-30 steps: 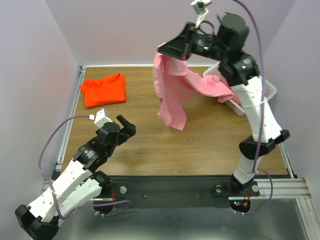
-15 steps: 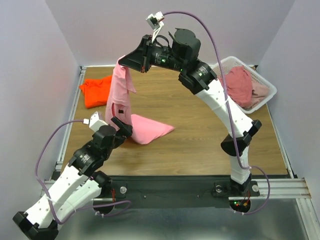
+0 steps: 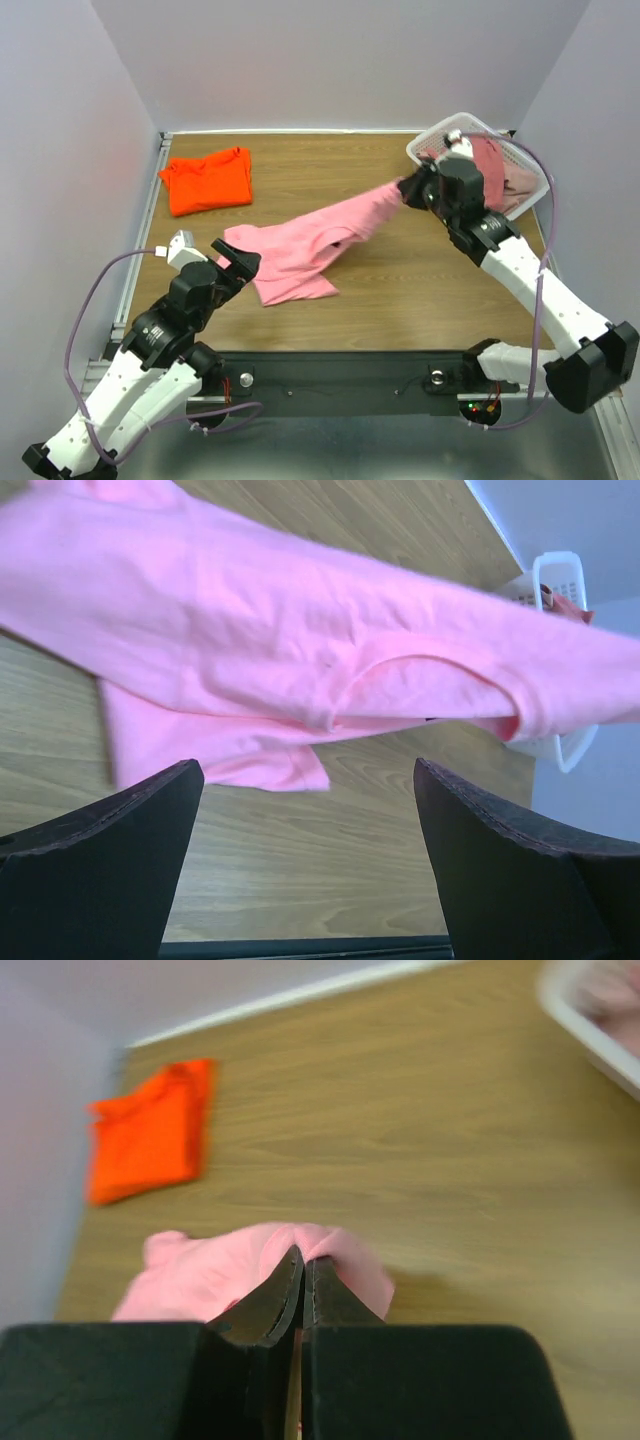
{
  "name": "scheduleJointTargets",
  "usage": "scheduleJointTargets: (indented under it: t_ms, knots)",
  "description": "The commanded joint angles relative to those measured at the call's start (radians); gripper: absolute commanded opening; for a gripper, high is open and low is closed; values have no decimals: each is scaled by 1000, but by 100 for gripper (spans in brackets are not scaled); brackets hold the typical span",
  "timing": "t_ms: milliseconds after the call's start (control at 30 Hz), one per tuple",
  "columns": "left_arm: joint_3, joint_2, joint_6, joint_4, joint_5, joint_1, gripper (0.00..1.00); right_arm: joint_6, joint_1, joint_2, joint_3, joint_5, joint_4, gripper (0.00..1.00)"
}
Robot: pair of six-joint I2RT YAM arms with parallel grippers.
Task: Fold and stack the t-shirts
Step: Move the tshirt to the center of the board, then flatten the tshirt out
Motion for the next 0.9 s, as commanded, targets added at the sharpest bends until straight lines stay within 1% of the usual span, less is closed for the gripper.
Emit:
scheduleJointTargets:
  t_ms: [0,33,67,100,200,233,300,433,467,500,533,567,600,667,700,733,800,867]
  knots:
    - [-20,54,0,56,43,0,99,91,-100,-113,-248,200,32,0]
    - [-33,102,-3,60,51,0,99,98,-144,-129,-320,223,27,1]
    - [-38,126,-7,63,62,0,99,112,-164,-141,-353,234,13,0]
    - [-44,186,-15,63,60,0,99,114,-198,-155,-371,251,6,1]
    - [-57,274,-46,68,24,2,98,118,-224,-164,-414,274,-16,0]
    - [-57,329,-56,73,13,3,98,117,-227,-173,-422,277,-18,0]
    - [-52,408,-38,134,14,14,99,109,-226,-179,-440,260,-16,0]
    - [-47,538,5,258,77,89,98,89,-227,-196,-453,229,-19,0]
    - [-47,567,15,322,109,135,98,94,-227,-207,-459,223,-19,0]
    - [-47,634,52,355,134,169,98,98,-227,-211,-466,214,-21,0]
    - [-35,671,64,385,181,198,98,97,-227,-215,-470,194,-19,1]
    - [-21,711,78,424,194,218,98,95,-227,-216,-471,186,-19,0]
    - [-5,789,92,435,192,242,98,91,-227,-219,-476,177,-19,0]
    - [63,867,124,442,163,246,98,88,-227,-222,-480,174,-19,0]
    - [87,906,140,445,169,246,98,86,-227,-224,-480,176,-19,0]
    - [112,979,156,444,175,247,98,86,-227,-227,-483,171,-19,0]
    - [176,1044,193,438,195,246,98,86,-227,-225,-483,169,-19,0]
    - [216,1121,212,424,177,246,98,83,-227,-227,-485,171,-19,0]
